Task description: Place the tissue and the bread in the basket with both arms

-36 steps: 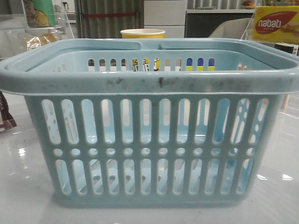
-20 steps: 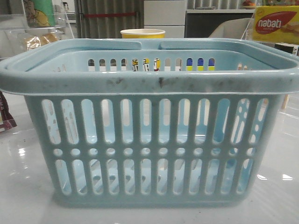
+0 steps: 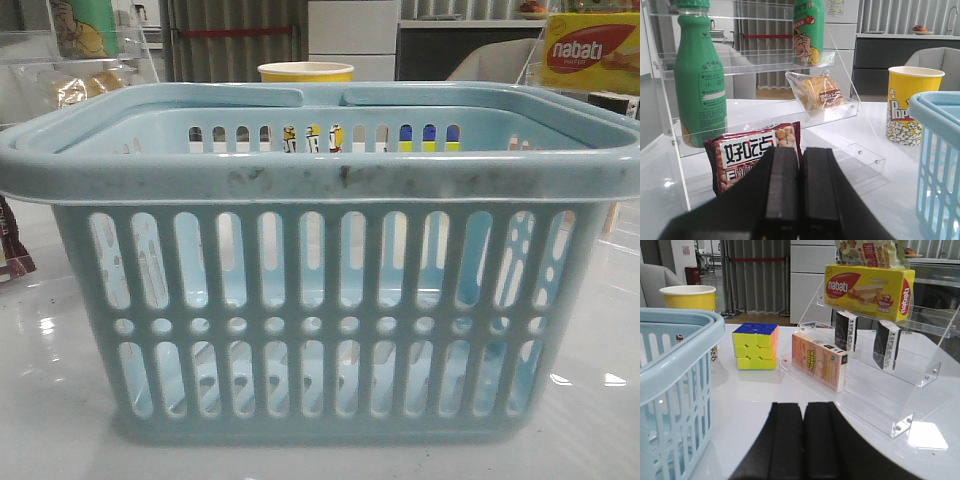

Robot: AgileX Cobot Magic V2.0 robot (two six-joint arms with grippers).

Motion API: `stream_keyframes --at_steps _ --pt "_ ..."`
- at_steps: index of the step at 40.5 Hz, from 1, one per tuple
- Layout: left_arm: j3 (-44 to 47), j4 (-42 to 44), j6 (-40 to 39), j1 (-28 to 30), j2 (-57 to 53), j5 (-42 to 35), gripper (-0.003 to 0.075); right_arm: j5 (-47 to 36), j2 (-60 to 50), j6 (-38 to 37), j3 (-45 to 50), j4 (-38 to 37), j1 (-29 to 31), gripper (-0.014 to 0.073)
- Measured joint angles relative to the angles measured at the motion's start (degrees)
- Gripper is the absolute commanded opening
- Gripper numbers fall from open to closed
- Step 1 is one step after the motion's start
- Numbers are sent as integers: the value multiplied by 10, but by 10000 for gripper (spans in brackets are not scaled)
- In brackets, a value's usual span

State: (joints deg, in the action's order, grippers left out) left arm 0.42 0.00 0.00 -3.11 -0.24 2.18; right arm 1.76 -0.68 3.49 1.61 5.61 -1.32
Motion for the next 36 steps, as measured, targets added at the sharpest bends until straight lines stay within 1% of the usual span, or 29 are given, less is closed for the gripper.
stream_keyframes --at_steps 4,8,13,17,25,31,36 --pt "0 0 0 0 0 -15 93 -1 0 0 0 2 0 57" --pt "-1 0 0 0 0 -50 93 3 0 0 -12 21 0 57" --pt "-26 0 0 -3 0 -64 93 18 0 0 -67 35 0 57" --pt "-83 0 0 -4 0 -51 93 48 1 0 -130 34 0 57" --pt "-232 0 0 -4 21 18 93 115 65 0 -265 17 0 57" --pt "-344 0 0 -4 88 102 93 183 139 0 -350 13 0 57" --pt "-410 0 0 -4 147 183 93 239 200 0 -403 12 0 57"
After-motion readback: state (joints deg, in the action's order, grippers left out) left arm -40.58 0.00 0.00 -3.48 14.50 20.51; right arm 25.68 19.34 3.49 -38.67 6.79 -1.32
